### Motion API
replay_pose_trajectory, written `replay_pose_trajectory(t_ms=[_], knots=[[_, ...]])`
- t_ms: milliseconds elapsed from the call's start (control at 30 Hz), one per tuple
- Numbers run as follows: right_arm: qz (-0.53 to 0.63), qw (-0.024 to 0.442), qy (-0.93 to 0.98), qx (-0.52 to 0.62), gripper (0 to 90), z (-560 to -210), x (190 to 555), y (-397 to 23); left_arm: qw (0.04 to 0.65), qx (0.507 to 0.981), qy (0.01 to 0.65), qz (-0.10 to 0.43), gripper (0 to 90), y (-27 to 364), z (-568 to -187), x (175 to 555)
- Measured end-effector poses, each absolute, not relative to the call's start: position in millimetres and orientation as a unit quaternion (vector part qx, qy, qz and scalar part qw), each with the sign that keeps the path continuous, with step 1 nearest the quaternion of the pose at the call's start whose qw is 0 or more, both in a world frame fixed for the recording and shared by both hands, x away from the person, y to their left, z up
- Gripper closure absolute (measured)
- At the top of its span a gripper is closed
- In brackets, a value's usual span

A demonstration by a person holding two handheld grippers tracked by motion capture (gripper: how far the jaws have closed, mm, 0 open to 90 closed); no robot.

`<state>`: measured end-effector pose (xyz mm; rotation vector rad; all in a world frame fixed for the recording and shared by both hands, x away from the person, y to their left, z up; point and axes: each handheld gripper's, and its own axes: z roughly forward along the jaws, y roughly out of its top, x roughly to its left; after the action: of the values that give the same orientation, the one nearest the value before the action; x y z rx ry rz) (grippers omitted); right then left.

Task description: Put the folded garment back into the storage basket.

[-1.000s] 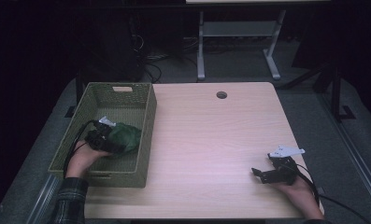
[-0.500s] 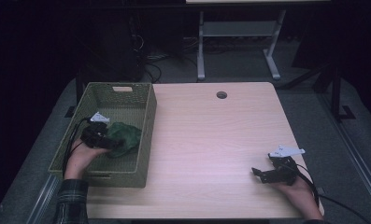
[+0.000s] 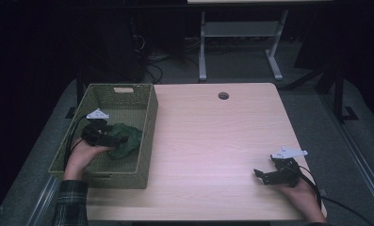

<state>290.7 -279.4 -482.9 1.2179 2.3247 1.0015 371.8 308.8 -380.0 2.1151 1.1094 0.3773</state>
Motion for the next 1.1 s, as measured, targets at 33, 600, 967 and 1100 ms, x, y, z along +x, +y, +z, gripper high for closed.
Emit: replay_pose_trajectory(t_ms=[33, 600, 967, 1100], knots=[[0.352, 0.166, 0.816, 0.427, 8.1, -482.9, 290.7, -279.4, 0.357, 0.819, 0.426, 0.145, 13.2, 304.7, -376.6, 370.9], [0.352, 0.166, 0.816, 0.428, 8.1, -482.9, 290.7, -279.4, 0.409, 0.827, 0.364, 0.126, 13.7, 237.6, -332.6, 358.1], [0.352, 0.166, 0.816, 0.428, 8.1, -482.9, 290.7, -279.4, 0.424, 0.847, 0.309, 0.087, 13.7, 174.9, -336.0, 353.0], [0.352, 0.166, 0.816, 0.427, 8.1, -483.0, 290.7, -279.4, 0.419, 0.852, 0.304, 0.081, 13.7, 154.5, -344.5, 352.9]])
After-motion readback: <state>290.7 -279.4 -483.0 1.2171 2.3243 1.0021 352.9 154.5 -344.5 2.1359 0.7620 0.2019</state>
